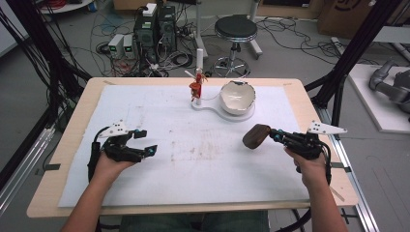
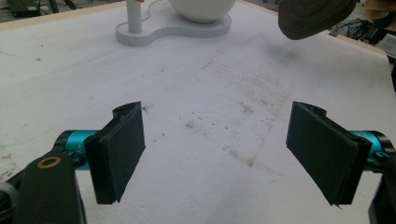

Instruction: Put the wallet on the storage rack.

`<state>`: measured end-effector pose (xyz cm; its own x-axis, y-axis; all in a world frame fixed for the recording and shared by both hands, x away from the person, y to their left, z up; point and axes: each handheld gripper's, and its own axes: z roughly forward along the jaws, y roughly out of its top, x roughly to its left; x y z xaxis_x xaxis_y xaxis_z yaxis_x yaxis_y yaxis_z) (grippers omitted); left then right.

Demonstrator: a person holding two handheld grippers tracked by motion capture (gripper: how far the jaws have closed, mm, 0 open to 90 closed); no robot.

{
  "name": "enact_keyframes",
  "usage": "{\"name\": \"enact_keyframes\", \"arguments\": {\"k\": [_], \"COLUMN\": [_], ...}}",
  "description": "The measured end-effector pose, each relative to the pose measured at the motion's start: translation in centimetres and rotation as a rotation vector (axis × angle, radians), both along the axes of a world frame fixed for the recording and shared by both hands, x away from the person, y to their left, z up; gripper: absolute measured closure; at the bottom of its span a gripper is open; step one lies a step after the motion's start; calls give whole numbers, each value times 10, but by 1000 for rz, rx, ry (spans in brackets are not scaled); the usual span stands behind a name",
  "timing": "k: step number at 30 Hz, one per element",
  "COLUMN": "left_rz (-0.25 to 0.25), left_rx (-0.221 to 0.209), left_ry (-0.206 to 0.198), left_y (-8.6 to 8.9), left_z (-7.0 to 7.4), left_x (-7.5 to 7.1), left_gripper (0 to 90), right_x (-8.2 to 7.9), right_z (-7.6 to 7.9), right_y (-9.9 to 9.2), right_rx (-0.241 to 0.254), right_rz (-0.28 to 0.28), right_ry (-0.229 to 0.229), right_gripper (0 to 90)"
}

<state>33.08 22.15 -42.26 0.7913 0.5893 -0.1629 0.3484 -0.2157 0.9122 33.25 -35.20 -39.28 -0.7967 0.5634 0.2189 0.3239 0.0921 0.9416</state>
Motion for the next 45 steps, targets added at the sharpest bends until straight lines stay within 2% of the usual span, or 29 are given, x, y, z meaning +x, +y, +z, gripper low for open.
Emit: {"name": "enact_keyframes", "arguments": {"k": [3, 10, 12, 21, 29, 41, 45], "left_rz": [1, 0, 2, 38, 77, 127, 135], "left_rx": [-11, -9, -14, -17, -16, -9, -8], "left_ry": [4, 4, 4, 1, 4, 5, 8], "left_y": [-1, -1, 2, 18, 31, 49, 51], "left_z": [0, 1, 1, 1, -1, -2, -3], "left_x": [-1, -5, -7, -19, -31, -52, -56], "left_gripper": [195, 195, 195, 195, 195, 195, 195], "right_x": [5, 17, 20, 35, 56, 87, 98], "right_z": [3, 10, 11, 25, 38, 44, 42], "right_y": [2, 8, 10, 18, 27, 39, 41], "right_rx": [-5, 11, 11, 16, 32, 47, 16], "right_rz": [-2, 1, 5, 7, 13, -25, -45], "right_ry": [-4, -19, -13, -42, -49, -69, -50], "right_gripper": [898, 898, 897, 898, 898, 897, 897]}}
